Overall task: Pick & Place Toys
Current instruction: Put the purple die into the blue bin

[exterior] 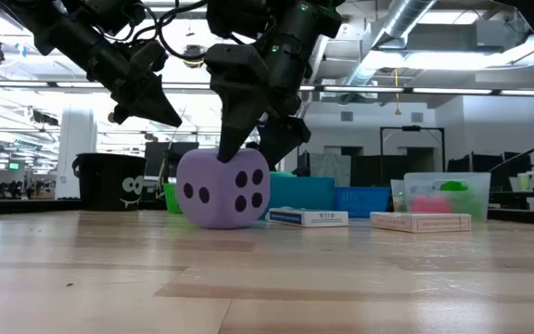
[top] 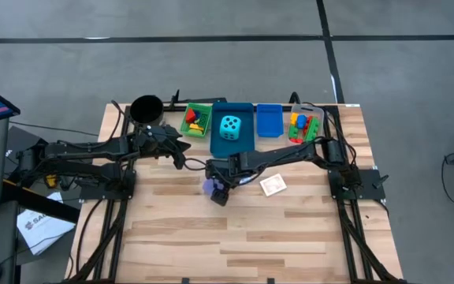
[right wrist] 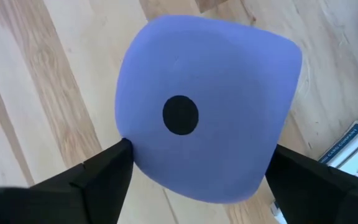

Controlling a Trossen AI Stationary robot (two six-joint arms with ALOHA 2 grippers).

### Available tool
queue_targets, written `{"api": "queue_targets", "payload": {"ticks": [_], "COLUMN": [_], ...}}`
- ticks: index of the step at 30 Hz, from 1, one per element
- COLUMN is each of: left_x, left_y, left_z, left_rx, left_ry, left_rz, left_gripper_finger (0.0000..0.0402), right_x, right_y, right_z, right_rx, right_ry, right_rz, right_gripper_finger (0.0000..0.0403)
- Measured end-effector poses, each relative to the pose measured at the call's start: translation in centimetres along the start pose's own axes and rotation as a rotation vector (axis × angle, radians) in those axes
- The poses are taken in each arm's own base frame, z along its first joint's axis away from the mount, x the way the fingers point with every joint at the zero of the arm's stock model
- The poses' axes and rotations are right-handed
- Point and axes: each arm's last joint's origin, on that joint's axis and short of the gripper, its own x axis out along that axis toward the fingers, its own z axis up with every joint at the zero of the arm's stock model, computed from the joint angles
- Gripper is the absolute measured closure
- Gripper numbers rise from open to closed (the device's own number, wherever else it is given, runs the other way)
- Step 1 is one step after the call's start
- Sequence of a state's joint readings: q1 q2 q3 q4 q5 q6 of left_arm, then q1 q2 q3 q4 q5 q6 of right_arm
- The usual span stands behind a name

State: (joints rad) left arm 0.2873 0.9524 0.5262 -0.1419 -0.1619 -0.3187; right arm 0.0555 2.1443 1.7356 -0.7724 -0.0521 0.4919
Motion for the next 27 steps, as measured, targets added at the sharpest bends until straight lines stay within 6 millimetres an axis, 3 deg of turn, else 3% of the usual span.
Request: {"api": "queue_targets", "payload": {"ticks": [4, 15, 20, 27], "left_x": [0.0, 0.0, 0.0, 0.0], "left_y": [0.0, 0.0, 0.0, 0.0], "left_z": [0.0, 0.0, 0.0, -0.1], "left_rx": [0.000, 0.000, 0.000, 0.002], "left_ry": [-0.001, -0.001, 0.000, 0.009], "left_rz": [0.004, 0.003, 0.003, 0.006], "left_gripper_finger": [0.0402, 0.0402, 0.0402, 0.0402], "right_x": [-0.5, -5.8, -7.8, -8.5], "right_y": [0.1, 1.1, -0.2, -3.7], "right_z": [0.1, 3.4, 4.4, 5.0], "right_rx": [-0.026, -0.141, -0.167, -0.153], "right_ry": [0.010, -0.129, -0.134, -0.062], "right_rz": [-0.005, -0.019, -0.114, -0.206], "right_gripper_finger": [0.0076, 0.0076, 0.0076, 0.0077]}}
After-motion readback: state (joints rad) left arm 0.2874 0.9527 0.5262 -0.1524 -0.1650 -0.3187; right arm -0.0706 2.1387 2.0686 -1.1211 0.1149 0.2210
